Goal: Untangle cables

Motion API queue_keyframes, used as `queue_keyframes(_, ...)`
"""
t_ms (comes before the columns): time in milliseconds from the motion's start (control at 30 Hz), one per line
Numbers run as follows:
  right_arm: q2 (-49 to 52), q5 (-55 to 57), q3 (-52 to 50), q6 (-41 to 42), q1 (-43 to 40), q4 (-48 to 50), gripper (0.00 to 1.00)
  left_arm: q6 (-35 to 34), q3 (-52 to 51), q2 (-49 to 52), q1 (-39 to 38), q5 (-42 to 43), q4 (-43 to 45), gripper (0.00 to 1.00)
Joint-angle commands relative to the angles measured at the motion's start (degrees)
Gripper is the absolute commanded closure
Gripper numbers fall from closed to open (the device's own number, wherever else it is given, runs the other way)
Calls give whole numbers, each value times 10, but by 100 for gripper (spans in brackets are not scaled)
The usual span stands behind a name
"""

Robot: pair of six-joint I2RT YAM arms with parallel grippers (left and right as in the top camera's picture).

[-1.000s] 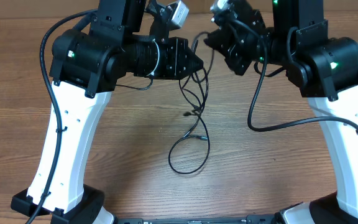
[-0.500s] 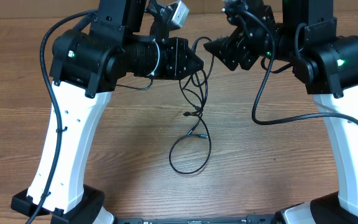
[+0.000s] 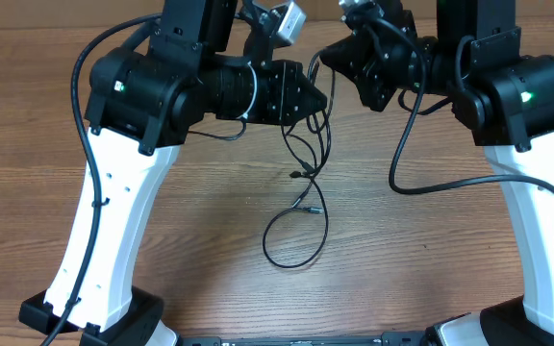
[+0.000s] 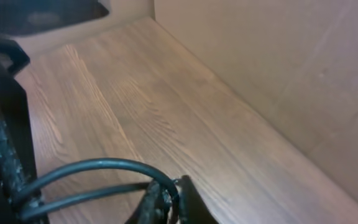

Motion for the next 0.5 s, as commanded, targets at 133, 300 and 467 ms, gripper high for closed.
queue_keyframes(133, 5, 23, 3, 13, -5, 17, 96, -4, 10, 2, -9, 17, -3, 96)
queue_keyframes(300, 5, 96, 3, 89, -29, 49, 96, -3, 10, 2, -9, 17, -9, 96)
queue_keyframes(467, 5, 154, 3, 196, -68, 86, 96, -1, 10, 2, -9, 17, -14, 96)
